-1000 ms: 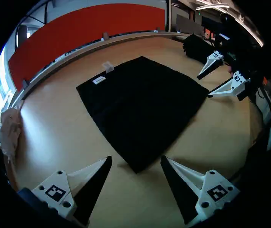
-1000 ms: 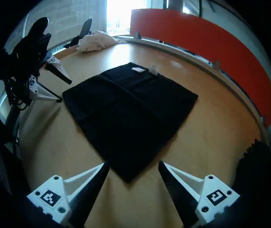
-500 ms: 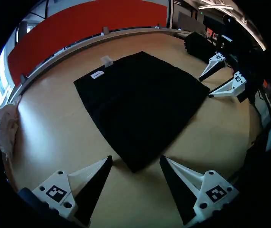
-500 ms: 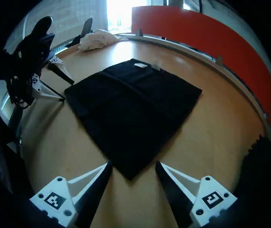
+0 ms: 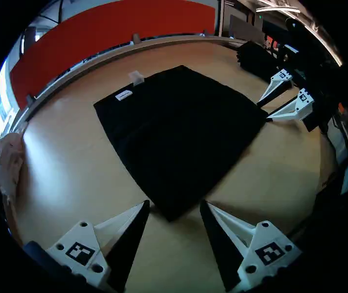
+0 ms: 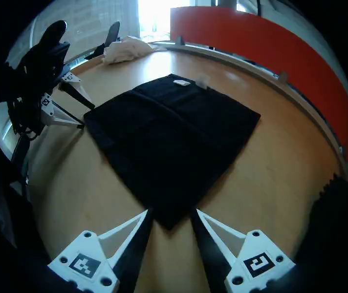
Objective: Fold towel
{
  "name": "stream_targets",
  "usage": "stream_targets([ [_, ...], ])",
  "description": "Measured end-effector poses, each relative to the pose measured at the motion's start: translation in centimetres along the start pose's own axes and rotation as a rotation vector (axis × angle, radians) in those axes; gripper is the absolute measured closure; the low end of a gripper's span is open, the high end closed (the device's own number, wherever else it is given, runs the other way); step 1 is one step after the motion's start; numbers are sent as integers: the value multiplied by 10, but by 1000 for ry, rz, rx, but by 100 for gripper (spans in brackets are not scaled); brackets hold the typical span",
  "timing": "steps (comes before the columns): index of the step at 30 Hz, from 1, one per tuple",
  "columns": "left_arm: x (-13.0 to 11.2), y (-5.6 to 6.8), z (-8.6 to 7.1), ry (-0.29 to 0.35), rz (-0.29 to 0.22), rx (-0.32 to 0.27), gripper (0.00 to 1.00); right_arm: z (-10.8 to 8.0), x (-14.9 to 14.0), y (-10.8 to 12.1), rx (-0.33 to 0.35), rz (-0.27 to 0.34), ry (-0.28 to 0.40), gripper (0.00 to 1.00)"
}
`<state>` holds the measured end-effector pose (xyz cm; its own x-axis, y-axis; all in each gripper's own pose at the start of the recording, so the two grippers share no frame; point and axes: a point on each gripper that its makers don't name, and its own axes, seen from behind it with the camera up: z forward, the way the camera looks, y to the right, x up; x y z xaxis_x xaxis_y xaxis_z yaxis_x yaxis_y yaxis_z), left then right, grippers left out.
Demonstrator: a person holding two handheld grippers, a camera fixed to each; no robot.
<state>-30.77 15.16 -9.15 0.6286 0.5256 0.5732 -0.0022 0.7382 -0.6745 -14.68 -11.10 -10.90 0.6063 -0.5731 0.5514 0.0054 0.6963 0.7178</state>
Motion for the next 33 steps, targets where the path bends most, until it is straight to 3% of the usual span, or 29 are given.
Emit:
stream_targets([
  [6,0,3,0,-12,-2,0,36,-1,0,-2,2,-4,0,57],
  [8,0,3,0,-17,-6,4,50,-1,0,-3,3,-5,-3,60],
  [14,0,3,0,-27,-16,11,65,-1,0,-4,4,-2,-3,71],
  [18,0,6,1,-28,-5,11,81,0,0,-3,0,16,-2,80],
  [24,1,9,1,-35,1,14,85,1,0,-5,5,39,-1,82],
  [33,11,6,-5,-23,-44,27,86,-5,11,-4,-5,40,31,82],
])
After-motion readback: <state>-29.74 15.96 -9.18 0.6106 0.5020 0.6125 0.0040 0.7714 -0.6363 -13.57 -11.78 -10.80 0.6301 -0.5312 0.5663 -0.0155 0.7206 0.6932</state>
